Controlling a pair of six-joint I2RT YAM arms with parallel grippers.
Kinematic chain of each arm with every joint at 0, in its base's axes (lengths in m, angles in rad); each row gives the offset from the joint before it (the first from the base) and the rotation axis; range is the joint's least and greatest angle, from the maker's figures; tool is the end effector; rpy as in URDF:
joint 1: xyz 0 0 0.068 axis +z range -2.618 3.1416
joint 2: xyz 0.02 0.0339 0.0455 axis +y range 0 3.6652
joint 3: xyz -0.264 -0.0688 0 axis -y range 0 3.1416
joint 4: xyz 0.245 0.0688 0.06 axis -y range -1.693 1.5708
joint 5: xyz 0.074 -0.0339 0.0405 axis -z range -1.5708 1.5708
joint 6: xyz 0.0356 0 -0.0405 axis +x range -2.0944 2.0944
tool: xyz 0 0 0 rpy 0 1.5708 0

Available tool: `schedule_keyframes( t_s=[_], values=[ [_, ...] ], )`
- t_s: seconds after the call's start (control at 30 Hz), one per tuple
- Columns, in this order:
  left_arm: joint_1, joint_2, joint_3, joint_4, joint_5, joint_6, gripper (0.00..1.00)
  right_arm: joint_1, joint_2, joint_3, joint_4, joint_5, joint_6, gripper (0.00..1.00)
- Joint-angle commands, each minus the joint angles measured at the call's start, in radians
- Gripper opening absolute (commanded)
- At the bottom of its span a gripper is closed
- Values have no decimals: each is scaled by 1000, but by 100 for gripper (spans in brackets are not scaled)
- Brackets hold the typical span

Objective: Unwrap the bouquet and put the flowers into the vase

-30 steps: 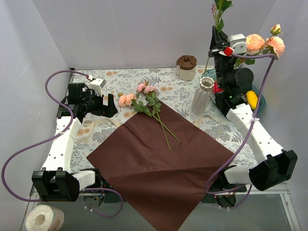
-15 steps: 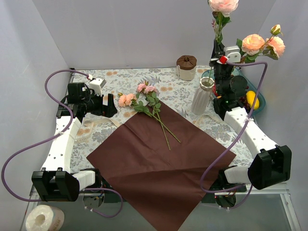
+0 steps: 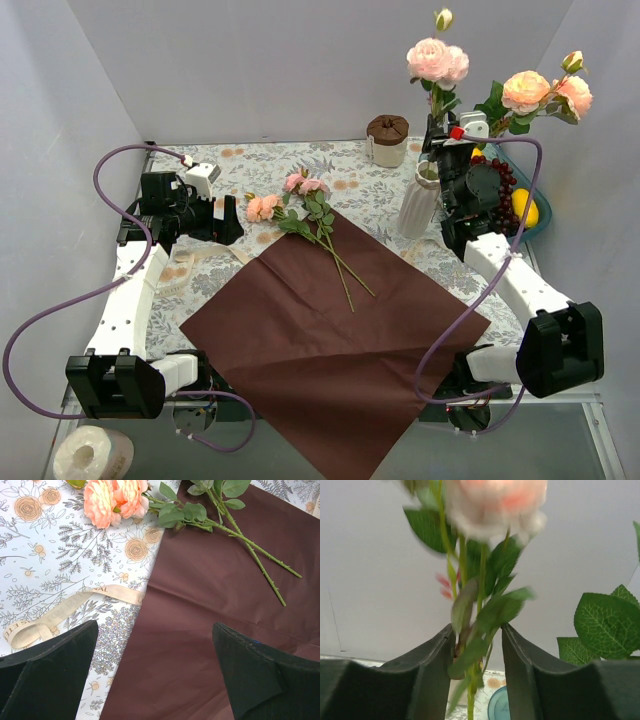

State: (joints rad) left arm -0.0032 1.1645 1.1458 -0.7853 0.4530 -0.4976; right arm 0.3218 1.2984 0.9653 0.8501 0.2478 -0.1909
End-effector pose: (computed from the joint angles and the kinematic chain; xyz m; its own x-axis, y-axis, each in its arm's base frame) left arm 0.2352 -0.0163 0.3351 -0.7791 -0.4267 -0.4592 -0.0744 0.7903 -0.6081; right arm 0.2821 0.0848 0.3980 0.4802 -0.0338 -0.8765 -0.0135 0.9989 -0.0459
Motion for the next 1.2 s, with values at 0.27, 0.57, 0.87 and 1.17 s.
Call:
schedule_keyframes(
  t_s=[0.27,0.57,0.87,1.17],
  values=[
    [2,-19,40,11,-5,-5,98,2,-139,130,-357,-17,163,59],
    [2,-11,51,4,-4,-16,98,295,-153,236,-526,8,-63,74],
    [0,-5,58,-6,4,-32,98,405,51,302,-829,-128,1,71],
    [2,-2,68,-15,-8,-24,98,488,324,326,-1023,-357,-97,70]
  ],
)
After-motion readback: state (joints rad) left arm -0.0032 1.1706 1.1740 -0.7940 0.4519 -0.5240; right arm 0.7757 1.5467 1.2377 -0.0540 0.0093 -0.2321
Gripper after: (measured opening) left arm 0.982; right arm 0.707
